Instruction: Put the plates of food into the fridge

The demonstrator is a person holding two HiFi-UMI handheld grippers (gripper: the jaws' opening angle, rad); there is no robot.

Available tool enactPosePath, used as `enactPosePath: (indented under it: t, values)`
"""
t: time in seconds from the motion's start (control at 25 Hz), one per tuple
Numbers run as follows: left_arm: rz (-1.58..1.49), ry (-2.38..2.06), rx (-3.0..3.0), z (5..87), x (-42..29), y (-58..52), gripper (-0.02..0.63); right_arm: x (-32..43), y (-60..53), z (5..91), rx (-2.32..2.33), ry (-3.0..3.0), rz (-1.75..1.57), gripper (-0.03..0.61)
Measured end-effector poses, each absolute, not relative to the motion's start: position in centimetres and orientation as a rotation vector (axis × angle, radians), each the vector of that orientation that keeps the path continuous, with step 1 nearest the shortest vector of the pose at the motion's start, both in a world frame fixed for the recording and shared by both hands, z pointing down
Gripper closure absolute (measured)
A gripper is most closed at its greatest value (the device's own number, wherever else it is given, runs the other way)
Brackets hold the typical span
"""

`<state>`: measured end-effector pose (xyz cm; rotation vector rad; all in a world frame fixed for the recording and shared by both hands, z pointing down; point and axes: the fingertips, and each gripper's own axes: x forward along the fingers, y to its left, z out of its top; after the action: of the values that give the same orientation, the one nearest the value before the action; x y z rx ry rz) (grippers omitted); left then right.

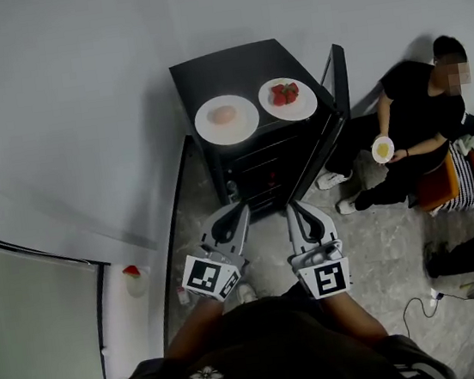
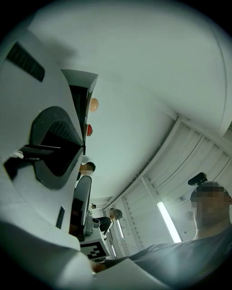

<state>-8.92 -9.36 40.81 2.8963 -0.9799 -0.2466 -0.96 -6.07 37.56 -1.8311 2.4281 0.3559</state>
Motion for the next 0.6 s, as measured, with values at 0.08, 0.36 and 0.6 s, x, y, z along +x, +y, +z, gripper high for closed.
enactPosePath:
  t: [0.08,0.36,0.6]
  values:
    - [-0.246,-0.986,2.898,40.6,-8.8,-9.8,0.591,-0.8,-6.6,37.1,-1.827,2.426,0.369,0.555]
    - [-0.288,-1.004,2.840,39.7,-7.6,-12.0,0.591,2.0,-9.1,36.4,-1.807,2.429,0.350,0.555]
    - [-0.269,-1.076,2.825,39.2,-5.6,-13.5,0.591,5.0,-12.0,36.0,-1.727,2.401,0.209,0.555]
